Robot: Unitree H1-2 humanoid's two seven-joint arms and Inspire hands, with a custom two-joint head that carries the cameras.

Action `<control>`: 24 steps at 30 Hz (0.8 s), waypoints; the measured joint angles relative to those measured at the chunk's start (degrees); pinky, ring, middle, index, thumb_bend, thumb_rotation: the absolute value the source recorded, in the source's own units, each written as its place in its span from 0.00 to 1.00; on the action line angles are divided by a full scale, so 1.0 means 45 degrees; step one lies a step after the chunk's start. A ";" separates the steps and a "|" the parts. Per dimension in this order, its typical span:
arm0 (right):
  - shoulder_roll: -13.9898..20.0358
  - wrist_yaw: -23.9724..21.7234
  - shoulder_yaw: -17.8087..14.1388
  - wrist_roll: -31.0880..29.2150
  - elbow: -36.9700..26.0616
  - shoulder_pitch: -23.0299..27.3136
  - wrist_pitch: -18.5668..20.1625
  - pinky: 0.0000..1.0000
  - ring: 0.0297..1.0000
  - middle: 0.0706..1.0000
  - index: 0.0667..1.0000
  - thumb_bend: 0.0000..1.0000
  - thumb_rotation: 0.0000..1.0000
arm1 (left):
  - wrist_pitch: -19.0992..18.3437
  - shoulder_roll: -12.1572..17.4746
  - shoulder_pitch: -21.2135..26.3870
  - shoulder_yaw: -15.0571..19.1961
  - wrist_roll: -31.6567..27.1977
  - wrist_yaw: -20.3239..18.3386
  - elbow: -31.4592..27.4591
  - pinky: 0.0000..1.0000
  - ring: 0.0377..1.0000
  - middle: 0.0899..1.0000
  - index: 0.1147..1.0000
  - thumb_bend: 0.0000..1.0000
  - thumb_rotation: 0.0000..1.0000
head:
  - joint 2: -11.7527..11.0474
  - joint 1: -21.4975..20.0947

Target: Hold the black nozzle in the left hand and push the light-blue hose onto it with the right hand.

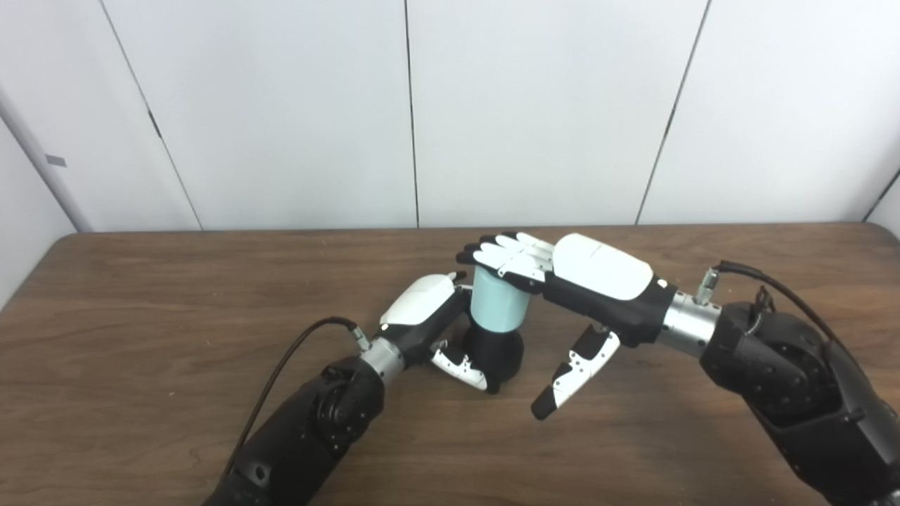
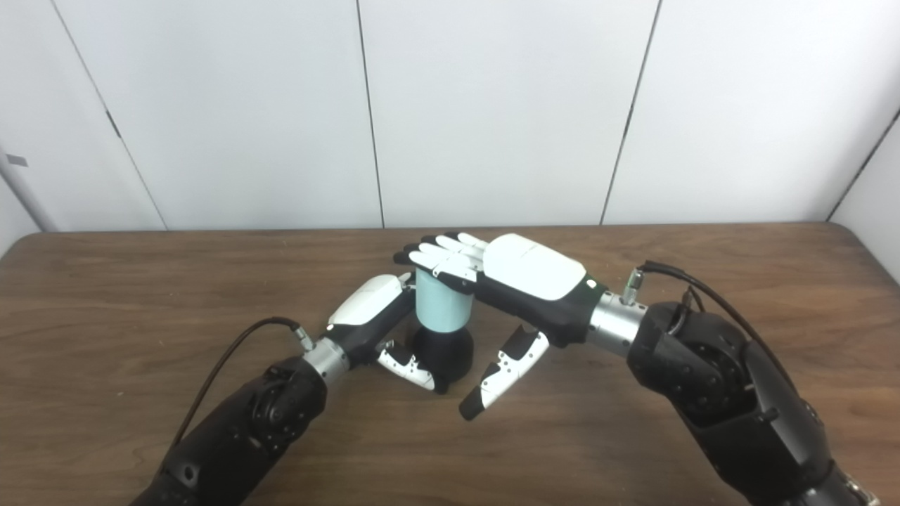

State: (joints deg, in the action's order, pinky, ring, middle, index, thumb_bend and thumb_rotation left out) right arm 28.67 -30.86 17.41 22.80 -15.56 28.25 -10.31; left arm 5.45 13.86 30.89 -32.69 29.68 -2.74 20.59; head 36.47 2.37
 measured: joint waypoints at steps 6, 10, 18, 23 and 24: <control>-0.0001 -0.0157 0.0064 0.0110 -0.0003 0.0052 0.0019 1.00 1.00 1.00 1.00 0.75 0.65 | 0.0001 0.0000 -0.0006 0.0006 0.0000 0.0000 -0.0001 1.00 0.58 0.43 0.42 0.53 0.00 | 0.0039 -0.0020; 0.0005 -0.0283 0.0155 0.0135 -0.0003 0.0182 0.0159 1.00 1.00 1.00 1.00 0.74 0.64 | 0.0000 0.0015 -0.0022 0.0008 -0.0001 0.0000 -0.0018 1.00 0.57 0.43 0.42 0.53 0.00 | 0.0078 -0.0020; 0.0031 -0.0452 0.0340 0.0668 -0.0003 0.0372 0.0223 1.00 1.00 1.00 0.98 0.74 0.65 | -0.0003 0.0016 -0.0022 0.0008 -0.0002 -0.0008 -0.0019 1.00 0.57 0.43 0.42 0.53 0.00 | 0.0137 -0.0039; 0.0026 -0.0496 0.0728 0.1427 -0.0043 0.0599 0.0398 1.00 1.00 1.00 0.96 0.76 0.66 | -0.0079 0.0026 -0.0023 0.0006 0.0001 -0.0067 -0.0062 1.00 0.57 0.44 0.41 0.53 0.00 | 0.0195 -0.0020; 0.0024 -0.0536 0.0802 0.1512 -0.0075 0.0660 0.0482 1.00 1.00 1.00 0.96 0.76 0.66 | -0.0081 0.0028 -0.0023 0.0006 0.0002 -0.0068 -0.0062 1.00 0.57 0.44 0.41 0.53 0.00 | 0.0195 -0.0020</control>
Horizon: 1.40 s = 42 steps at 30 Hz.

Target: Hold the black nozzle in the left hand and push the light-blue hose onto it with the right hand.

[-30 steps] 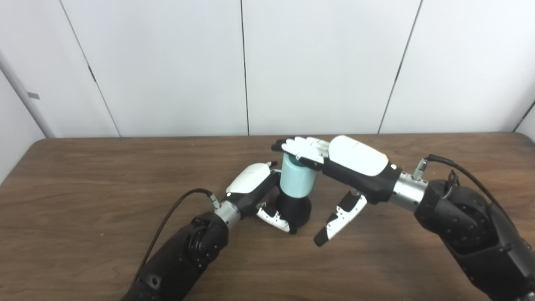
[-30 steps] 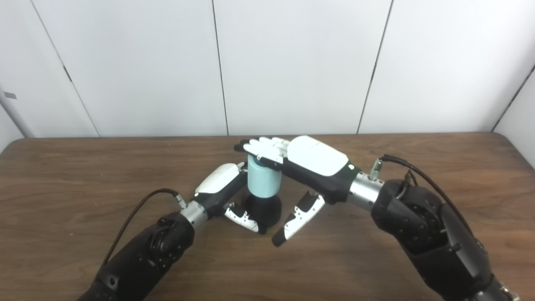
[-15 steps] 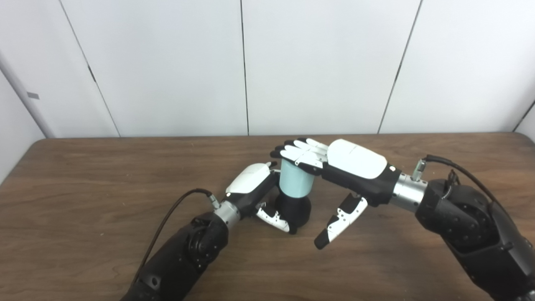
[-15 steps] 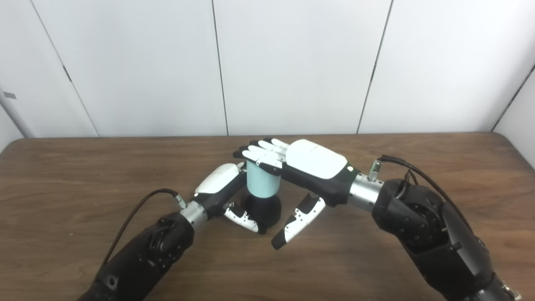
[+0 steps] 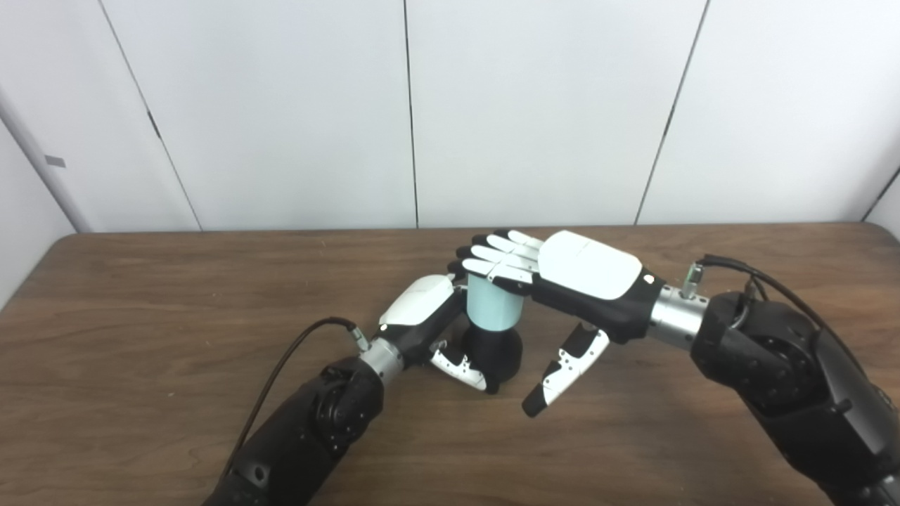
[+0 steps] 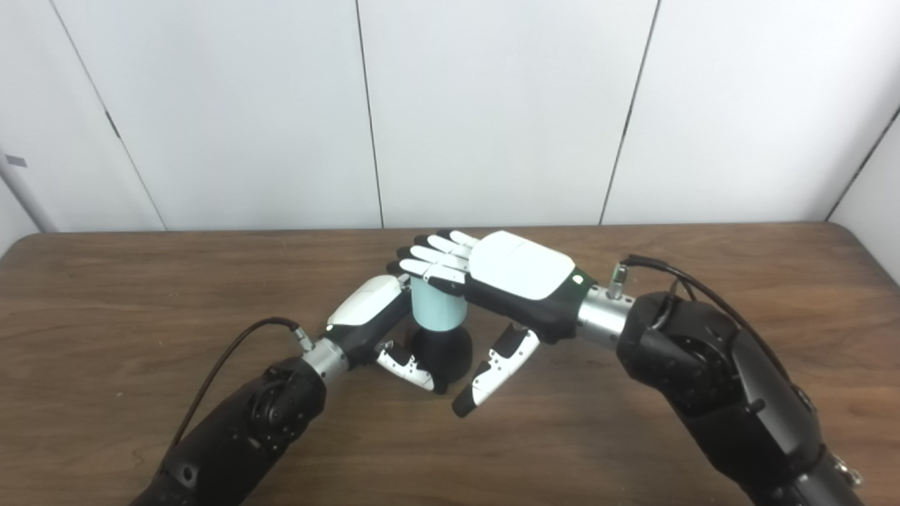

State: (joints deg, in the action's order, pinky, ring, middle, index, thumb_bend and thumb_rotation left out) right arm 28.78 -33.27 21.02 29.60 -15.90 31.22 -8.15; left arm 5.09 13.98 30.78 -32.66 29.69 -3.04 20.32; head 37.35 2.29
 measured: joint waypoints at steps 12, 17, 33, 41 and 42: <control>-0.0001 0.0121 0.0184 -0.0616 0.0313 0.0104 -0.0293 1.00 1.00 1.00 0.96 0.74 0.69 | 0.0001 0.0052 0.0001 0.0001 -0.0001 -0.0021 -0.0003 1.00 0.59 0.44 0.41 0.53 0.00 | 0.0039 0.0059; 0.0038 0.0240 0.0188 -0.0717 0.0525 0.0141 -0.0431 1.00 1.00 1.00 0.96 0.74 0.69 | -0.0001 0.0071 0.0004 0.0002 0.0000 -0.0057 -0.0023 1.00 0.59 0.44 0.41 0.53 0.00 | 0.0078 0.0039; 0.0126 0.0681 0.0227 -0.0553 0.0461 -0.0417 -0.0380 1.00 1.00 0.98 0.92 0.73 0.70 | 0.0002 0.0100 0.0066 0.0035 0.0021 -0.0260 -0.0056 1.00 0.58 0.43 0.42 0.53 0.00 | 0.0137 0.0000; 0.0112 0.0723 0.0215 -0.0641 0.0329 -0.0489 -0.0229 0.97 1.00 0.98 0.91 0.73 0.68 | 0.0003 0.0099 0.0075 0.0033 0.0027 -0.0260 -0.0056 1.00 0.58 0.44 0.41 0.53 0.00 | 0.0215 0.0059; 0.0104 0.0723 0.0215 -0.0677 0.0329 -0.0490 -0.0226 0.97 1.00 0.98 0.91 0.73 0.68 | 0.0004 0.0099 0.0075 0.0033 0.0028 -0.0260 -0.0055 1.00 0.58 0.44 0.41 0.53 0.00 | 0.0215 0.0059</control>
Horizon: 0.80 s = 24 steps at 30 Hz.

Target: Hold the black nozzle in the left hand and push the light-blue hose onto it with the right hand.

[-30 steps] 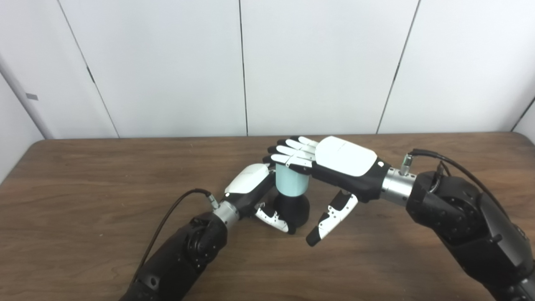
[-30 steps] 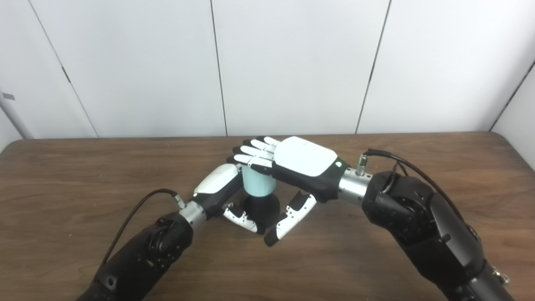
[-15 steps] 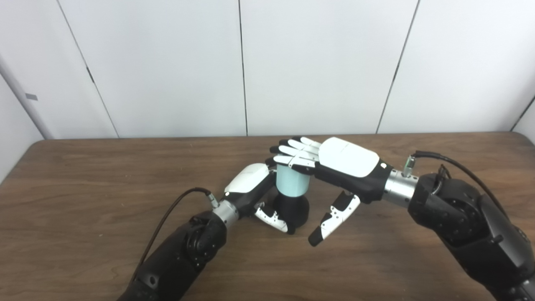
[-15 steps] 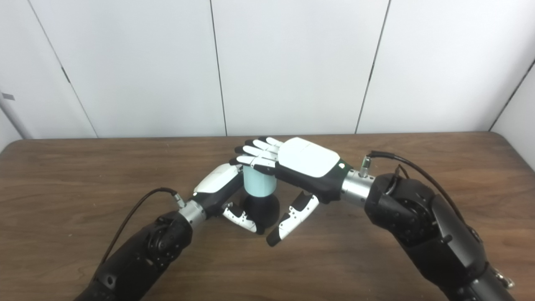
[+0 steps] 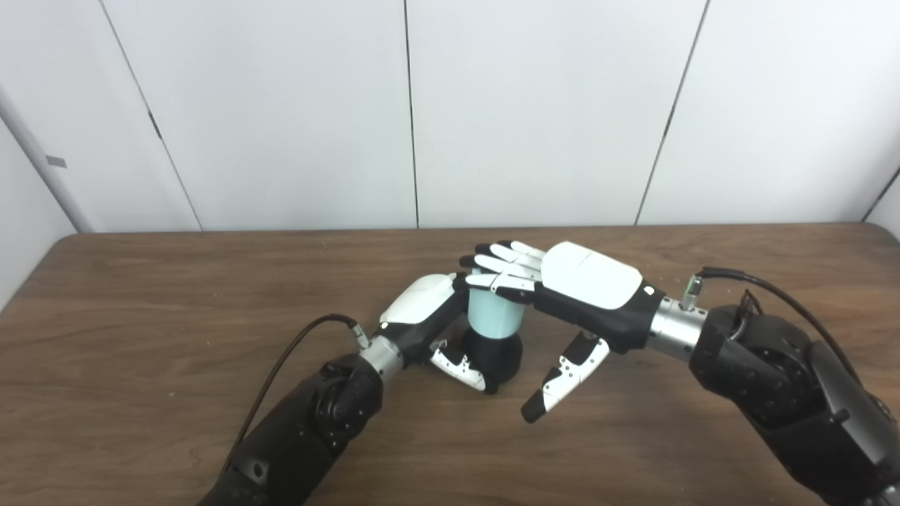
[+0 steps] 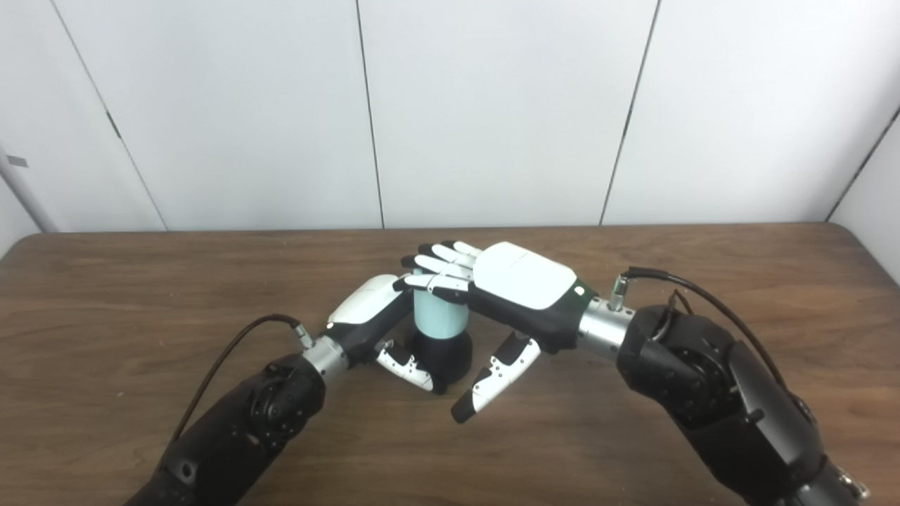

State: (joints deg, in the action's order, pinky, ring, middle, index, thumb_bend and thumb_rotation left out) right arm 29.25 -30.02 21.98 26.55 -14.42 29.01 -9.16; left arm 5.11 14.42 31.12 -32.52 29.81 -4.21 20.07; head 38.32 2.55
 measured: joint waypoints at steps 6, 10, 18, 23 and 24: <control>-0.0018 -0.0001 0.0011 -0.0150 0.0014 0.0018 -0.0007 0.97 1.00 0.98 0.91 0.73 0.67 | 0.0000 0.0000 0.0000 -0.0002 0.0006 0.0000 0.0000 1.00 0.58 0.44 0.41 0.53 0.00 | -0.0039 0.0000; -0.0016 -0.0010 -0.0016 -0.0476 0.0126 0.0102 -0.0022 0.92 0.97 0.97 0.94 0.71 0.62 | 0.0000 0.0000 0.0000 -0.0001 0.0014 0.0000 -0.0001 1.00 0.58 0.44 0.41 0.53 0.00 | -0.0117 -0.0058; -0.3161 0.1913 -0.1882 -0.0488 -0.0079 -0.1427 0.2498 0.66 0.84 0.96 0.97 0.65 0.15 | 0.0002 -0.0017 0.0026 -0.0002 0.0018 0.0000 0.0012 1.00 0.58 0.45 0.40 0.52 0.00 | -0.0215 -0.0097; -0.2975 0.1279 -0.2180 -0.0493 -0.0240 -0.0580 0.4217 0.67 0.86 1.00 1.00 0.70 0.17 | -0.0003 -0.0074 0.0031 -0.0006 0.0083 0.0000 0.0018 1.00 0.58 0.45 0.40 0.52 0.00 | -0.0195 -0.0039; -0.2807 0.1253 -0.2230 -0.0524 -0.0237 -0.0415 0.4293 0.66 0.88 1.00 1.00 0.71 0.17 | -0.0002 -0.0078 0.0033 -0.0003 0.0083 0.0000 0.0011 1.00 0.58 0.45 0.40 0.52 0.00 | -0.0195 -0.0039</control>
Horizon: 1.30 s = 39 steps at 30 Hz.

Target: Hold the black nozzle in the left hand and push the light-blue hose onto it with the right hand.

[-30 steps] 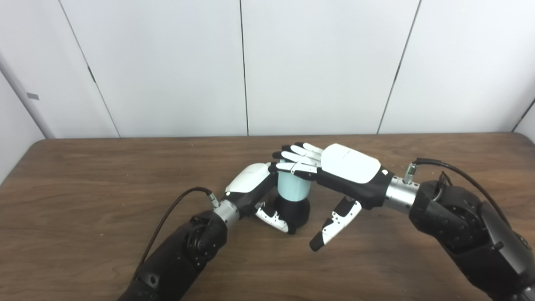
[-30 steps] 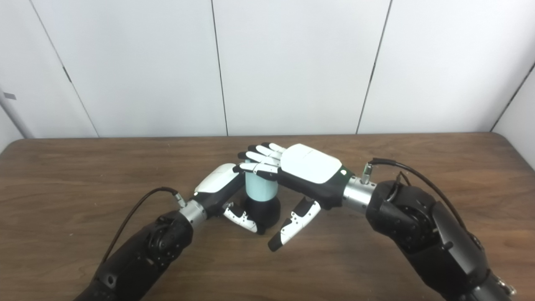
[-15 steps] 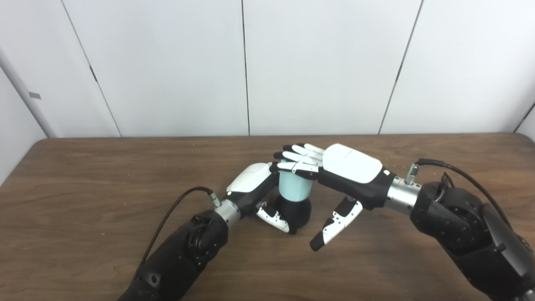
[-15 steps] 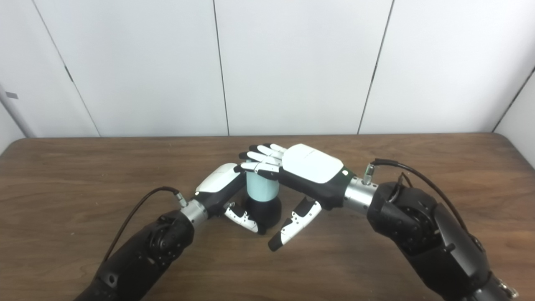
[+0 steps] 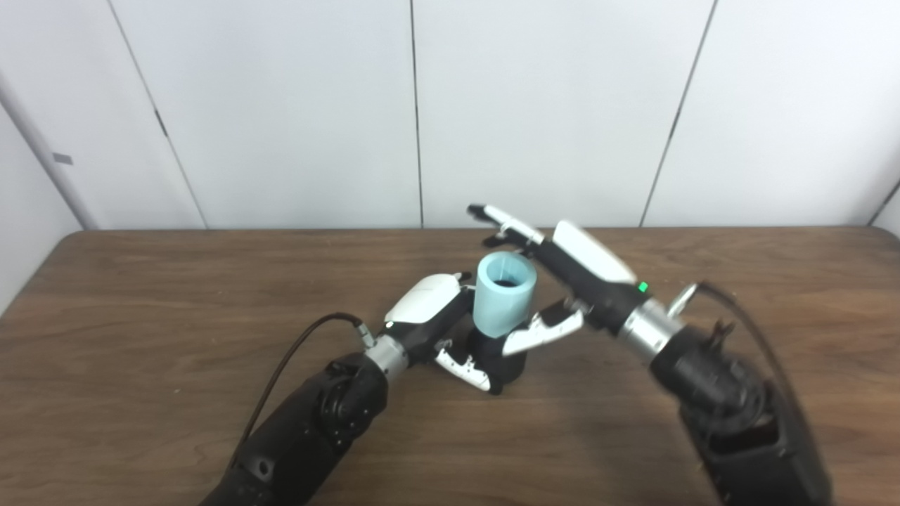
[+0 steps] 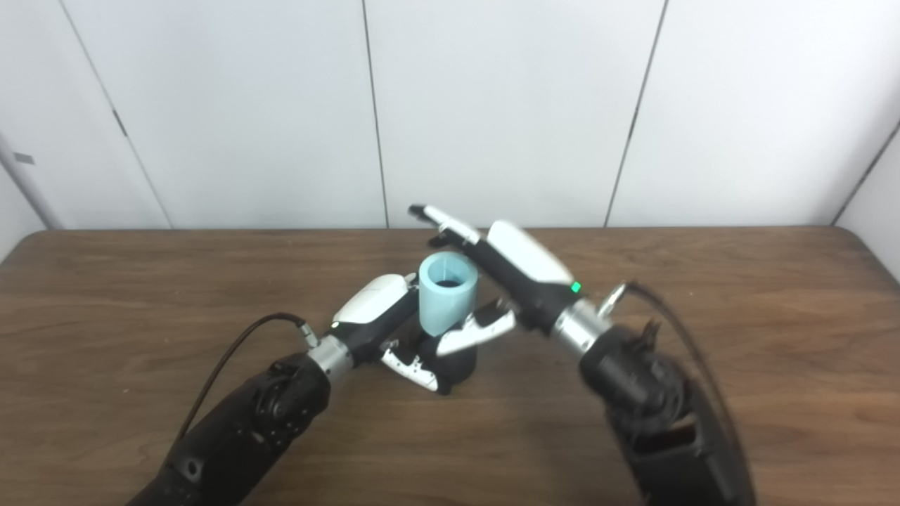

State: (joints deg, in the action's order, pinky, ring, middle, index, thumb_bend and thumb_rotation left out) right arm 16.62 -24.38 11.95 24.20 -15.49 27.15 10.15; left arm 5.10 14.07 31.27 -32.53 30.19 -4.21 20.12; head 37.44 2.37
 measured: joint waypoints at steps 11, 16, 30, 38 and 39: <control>0.0203 0.0002 -0.0180 -0.0014 0.0012 -0.0021 0.0589 0.75 0.92 1.00 1.00 0.71 0.04 | 0.0000 -0.0016 -0.0015 0.0028 0.0002 0.0000 0.0002 1.00 0.58 0.44 0.41 0.52 0.00 | 0.0000 0.0039; 0.1009 -0.0840 -0.0166 -0.0419 -0.0010 -0.0330 0.1409 0.75 0.93 1.00 1.00 0.79 0.07 | 0.0000 -0.0018 -0.0017 0.0032 0.0003 0.0000 0.0003 1.00 0.58 0.45 0.40 0.52 0.00 | 0.0020 0.0000; -0.0018 0.0865 -0.2419 -0.2410 -0.0214 -0.2215 0.2588 0.52 0.65 0.76 0.79 0.69 0.00 | 0.0026 0.0013 -0.0059 0.0085 0.0030 0.0000 -0.0018 1.00 0.58 0.44 0.41 0.52 0.00 | 0.0020 -0.0176; -0.1787 0.3181 -0.3321 -0.3070 0.0748 -0.3142 0.1650 0.53 0.61 0.71 0.74 0.66 0.00 | 0.0053 0.0002 -0.0187 0.0320 -0.0264 -0.0086 -0.0039 1.00 0.62 0.54 0.60 0.70 0.07 | 0.0078 -0.0039; -0.1787 0.3251 -0.3373 -0.3180 0.0842 -0.3163 0.1649 0.53 0.61 0.71 0.74 0.66 0.00 | 0.0060 0.0002 -0.0234 0.0396 -0.0361 -0.0115 -0.0056 1.00 0.64 0.60 0.67 0.76 0.10 | 0.0097 -0.0039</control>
State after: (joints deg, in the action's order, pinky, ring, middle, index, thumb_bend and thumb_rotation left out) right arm 8.58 -9.75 -3.23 9.89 -11.70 12.91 17.58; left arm 5.37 14.08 30.22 -30.75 28.56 -4.73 19.87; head 37.88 2.20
